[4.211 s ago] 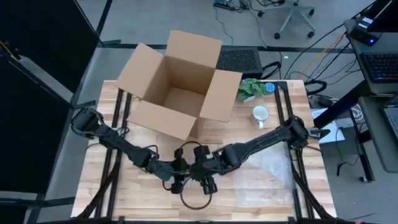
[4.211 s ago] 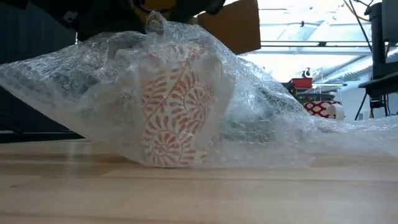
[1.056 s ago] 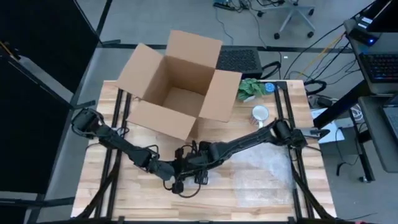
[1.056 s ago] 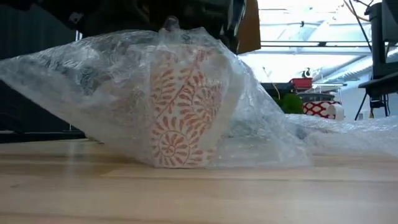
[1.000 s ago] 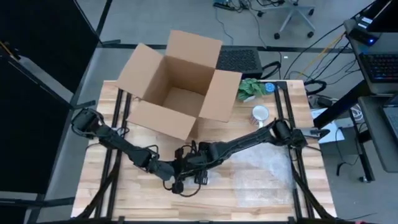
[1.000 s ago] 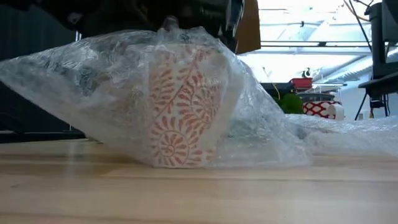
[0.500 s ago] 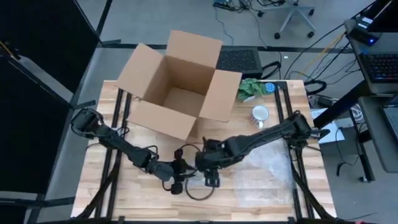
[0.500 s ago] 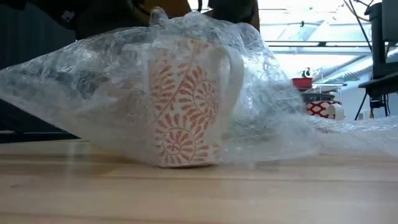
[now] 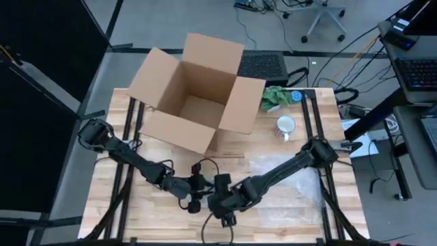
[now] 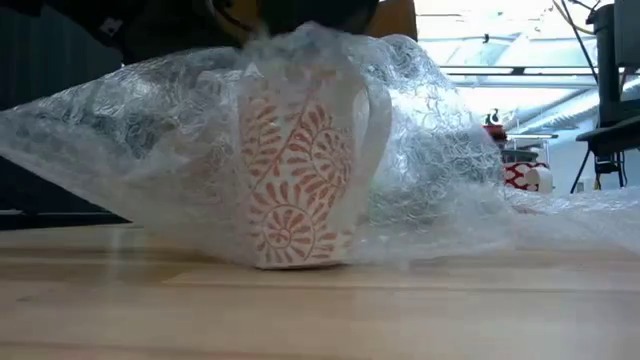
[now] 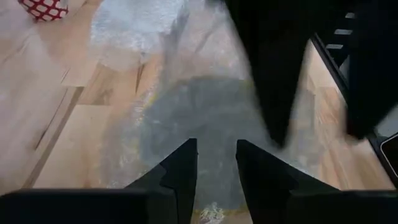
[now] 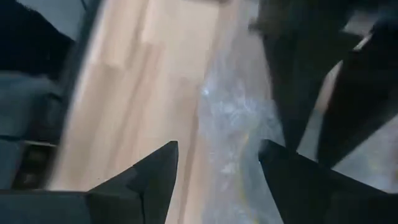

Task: Wrap mug
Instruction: Wrap the yellow mug with bubble wrap

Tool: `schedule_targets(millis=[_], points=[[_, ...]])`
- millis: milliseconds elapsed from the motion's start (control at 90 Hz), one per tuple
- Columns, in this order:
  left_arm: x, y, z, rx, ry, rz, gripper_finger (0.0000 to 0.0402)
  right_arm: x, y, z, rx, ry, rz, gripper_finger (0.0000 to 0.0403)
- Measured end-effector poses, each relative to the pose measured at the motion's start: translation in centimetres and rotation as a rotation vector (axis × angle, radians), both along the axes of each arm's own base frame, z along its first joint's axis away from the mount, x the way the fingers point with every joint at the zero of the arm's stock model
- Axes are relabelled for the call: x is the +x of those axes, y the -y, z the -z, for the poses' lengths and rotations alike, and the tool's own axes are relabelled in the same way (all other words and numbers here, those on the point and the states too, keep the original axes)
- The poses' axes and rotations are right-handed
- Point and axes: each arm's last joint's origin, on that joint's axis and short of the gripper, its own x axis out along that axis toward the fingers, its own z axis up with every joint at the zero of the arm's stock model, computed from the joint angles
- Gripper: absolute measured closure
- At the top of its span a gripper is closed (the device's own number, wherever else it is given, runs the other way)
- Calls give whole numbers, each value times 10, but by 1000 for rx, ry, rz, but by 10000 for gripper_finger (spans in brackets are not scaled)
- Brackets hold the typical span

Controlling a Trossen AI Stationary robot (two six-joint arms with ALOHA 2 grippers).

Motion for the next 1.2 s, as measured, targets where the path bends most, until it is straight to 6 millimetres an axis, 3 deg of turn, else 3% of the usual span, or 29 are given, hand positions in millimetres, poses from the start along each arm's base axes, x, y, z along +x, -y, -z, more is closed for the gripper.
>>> schedule_targets(millis=[278,456,556,833,1022,1200], points=[[5,4,-14,-15,6,28,297,14,6,47,-21,-117,-10,188],[1,3,-35,-26,-13,50,297,13,7,42,-3,-106,-4,188],[-4,1,-59,-54,30,47,297,13,7,42,7,-103,0,188],[-39,-4,-98,-109,23,44,297,13,8,42,5,-110,4,188],[-72,9,-76,-100,-216,-46,297,13,8,42,2,-110,2,188],[-112,27,-37,-63,-246,-167,297,13,8,42,-1,-110,-4,188]])
